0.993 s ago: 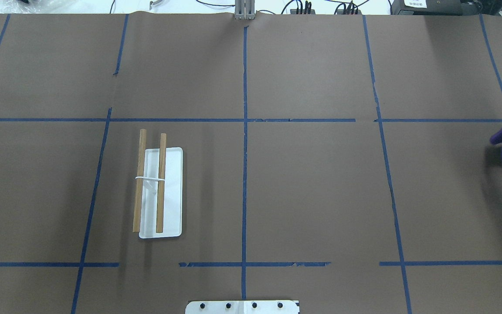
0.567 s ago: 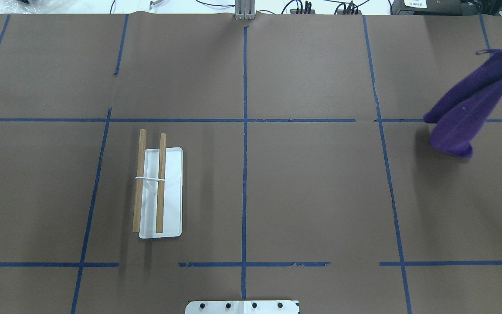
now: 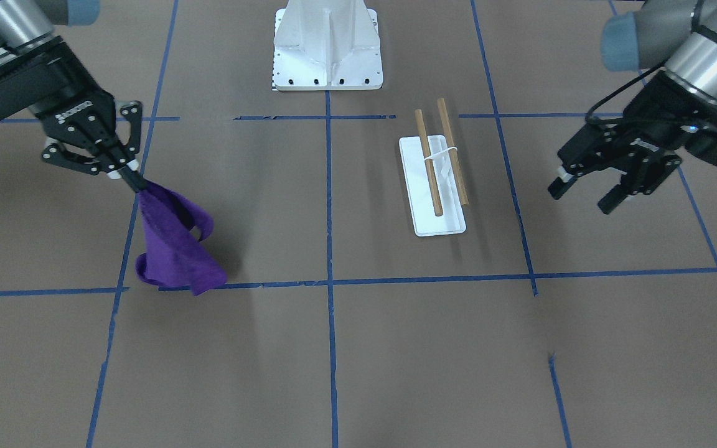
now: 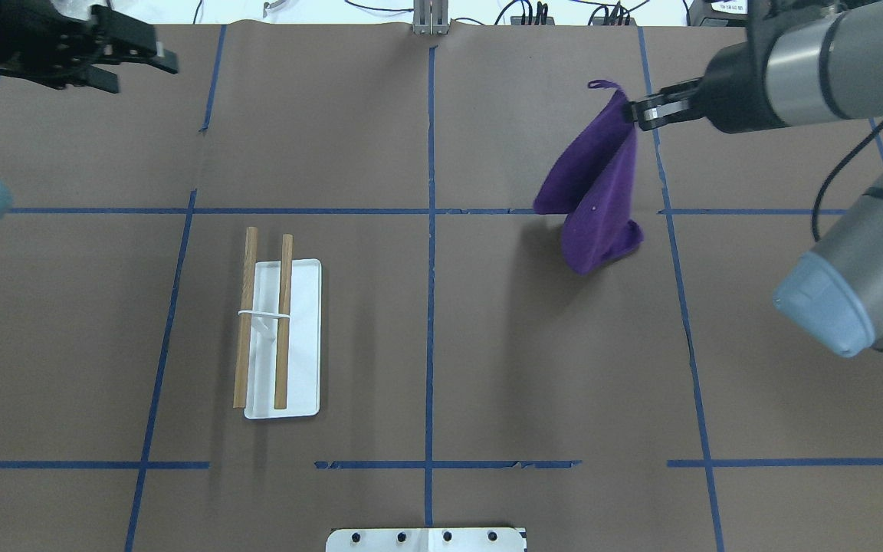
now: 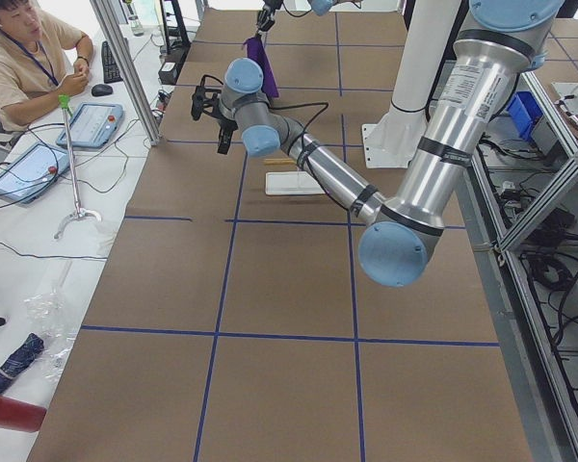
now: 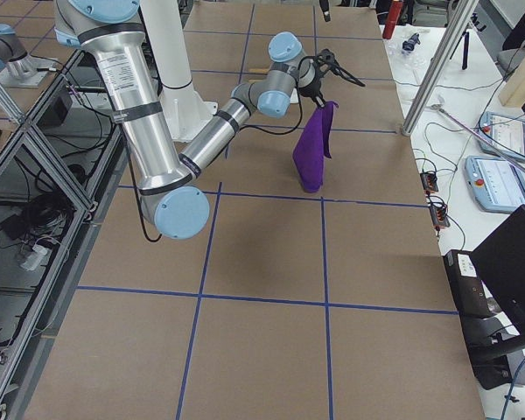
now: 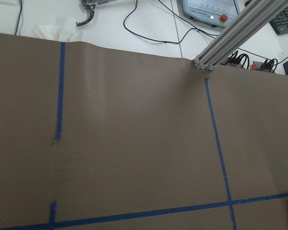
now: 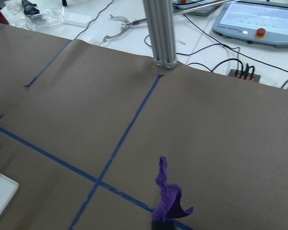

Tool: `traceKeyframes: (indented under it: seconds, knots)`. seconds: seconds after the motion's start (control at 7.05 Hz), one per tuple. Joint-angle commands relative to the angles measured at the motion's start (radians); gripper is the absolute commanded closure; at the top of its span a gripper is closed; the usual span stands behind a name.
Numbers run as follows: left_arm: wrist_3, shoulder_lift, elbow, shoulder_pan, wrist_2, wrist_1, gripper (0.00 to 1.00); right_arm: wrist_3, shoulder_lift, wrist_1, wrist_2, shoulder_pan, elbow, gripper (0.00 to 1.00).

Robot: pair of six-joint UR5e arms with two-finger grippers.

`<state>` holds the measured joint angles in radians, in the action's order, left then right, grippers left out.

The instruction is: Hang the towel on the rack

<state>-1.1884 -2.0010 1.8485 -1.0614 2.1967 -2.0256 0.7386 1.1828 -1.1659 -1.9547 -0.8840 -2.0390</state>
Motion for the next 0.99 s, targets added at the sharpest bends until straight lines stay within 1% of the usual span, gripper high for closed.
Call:
traceKeyframes:
  seconds: [0.0, 0.14, 0.28, 0.43, 0.57, 0.71, 0.85]
  knots:
    - [-0.227, -0.105, 0.003, 0.141, -0.101, 0.053, 0.04, -0.139, -0.118, 0.000, 0.028, 0.107, -0.001, 1.00]
    - [-0.320, -0.107, 0.003, 0.188, -0.107, 0.053, 0.15, -0.200, -0.141, 0.000, 0.064, 0.153, -0.009, 1.00]
    - [-0.408, -0.130, -0.005, 0.242, -0.150, 0.056, 0.19, -0.235, -0.167, 0.002, 0.124, 0.207, -0.009, 1.00]
    - [-0.477, -0.134, -0.012, 0.292, -0.190, 0.054, 0.19, -0.249, -0.185, 0.002, 0.195, 0.261, -0.013, 1.00]
    - [-0.525, -0.145, -0.012, 0.322, -0.193, 0.068, 0.19, -0.261, -0.190, 0.002, 0.235, 0.292, -0.030, 1.00]
    - [-0.572, -0.171, -0.009, 0.352, -0.204, 0.106, 0.19, -0.263, -0.204, 0.002, 0.247, 0.307, -0.032, 1.00]
    - [-0.615, -0.188, -0.014, 0.392, -0.239, 0.119, 0.19, -0.263, -0.209, 0.002, 0.267, 0.322, -0.032, 1.00]
